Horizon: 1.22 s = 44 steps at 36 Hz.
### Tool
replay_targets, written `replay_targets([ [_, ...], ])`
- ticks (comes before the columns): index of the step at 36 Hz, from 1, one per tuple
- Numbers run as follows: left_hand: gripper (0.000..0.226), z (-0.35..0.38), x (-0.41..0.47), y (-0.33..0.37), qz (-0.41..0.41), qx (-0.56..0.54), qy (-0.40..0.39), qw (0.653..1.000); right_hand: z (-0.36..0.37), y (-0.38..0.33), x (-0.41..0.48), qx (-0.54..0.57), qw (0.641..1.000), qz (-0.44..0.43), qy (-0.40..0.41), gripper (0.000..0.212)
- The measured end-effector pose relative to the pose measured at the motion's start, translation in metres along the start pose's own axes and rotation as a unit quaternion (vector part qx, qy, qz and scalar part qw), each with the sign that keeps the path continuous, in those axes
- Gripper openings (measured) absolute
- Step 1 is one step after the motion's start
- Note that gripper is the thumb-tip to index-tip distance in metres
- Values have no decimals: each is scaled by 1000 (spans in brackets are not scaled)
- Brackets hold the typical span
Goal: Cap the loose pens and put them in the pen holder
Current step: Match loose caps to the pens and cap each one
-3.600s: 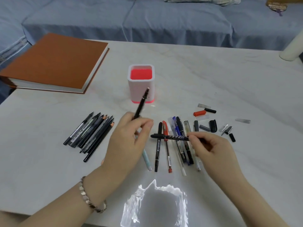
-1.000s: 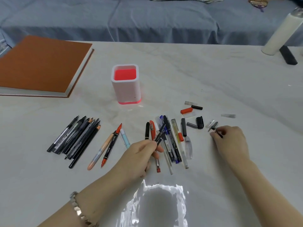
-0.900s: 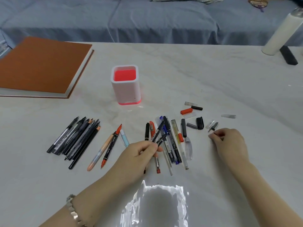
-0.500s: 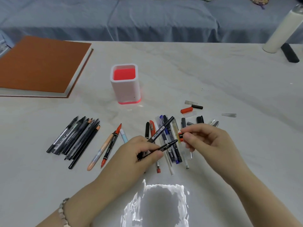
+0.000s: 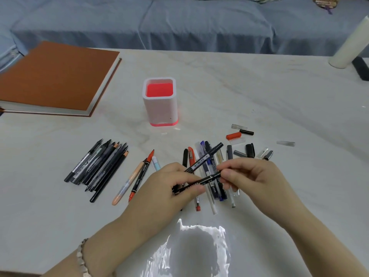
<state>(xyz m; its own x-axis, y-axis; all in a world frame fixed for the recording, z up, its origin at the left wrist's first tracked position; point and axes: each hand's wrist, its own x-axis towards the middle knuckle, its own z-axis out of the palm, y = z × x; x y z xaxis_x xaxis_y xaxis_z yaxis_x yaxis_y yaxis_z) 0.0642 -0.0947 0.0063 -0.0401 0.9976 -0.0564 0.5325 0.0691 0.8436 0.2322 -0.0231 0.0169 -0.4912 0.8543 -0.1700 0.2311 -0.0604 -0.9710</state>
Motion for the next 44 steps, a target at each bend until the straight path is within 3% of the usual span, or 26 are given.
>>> replay_targets([
  [3,9,0,-2,-2,27,22,6,999,1,0,1,16,1000,-2,-6,25],
  [9,32,4,-4,-9,68,71,30,995,4,4,-1,11,1000,-3,-21,25],
  [15,24,6,-6,-17,120,144,52,981,5,8,-2,21,1000,-5,-23,25],
  [21,19,9,-9,-17,-10,7,-6,1000,9,16,2,5,999,-5,-43,26],
  [24,21,5,-11,-23,-54,9,-21,998,9,20,5,-14,999,0,-50,25],
  [28,22,-13,-12,-42,-115,2,55,992,7,32,11,-9,999,25,33,22],
  [34,24,-36,-16,-62,-156,30,118,980,31,37,21,11,990,143,13,22],
  [39,21,-38,-18,-64,-159,84,143,973,60,43,38,-167,979,118,-16,25],
  [44,25,-41,-20,-67,-153,84,168,970,76,43,55,-339,935,99,-12,24],
])
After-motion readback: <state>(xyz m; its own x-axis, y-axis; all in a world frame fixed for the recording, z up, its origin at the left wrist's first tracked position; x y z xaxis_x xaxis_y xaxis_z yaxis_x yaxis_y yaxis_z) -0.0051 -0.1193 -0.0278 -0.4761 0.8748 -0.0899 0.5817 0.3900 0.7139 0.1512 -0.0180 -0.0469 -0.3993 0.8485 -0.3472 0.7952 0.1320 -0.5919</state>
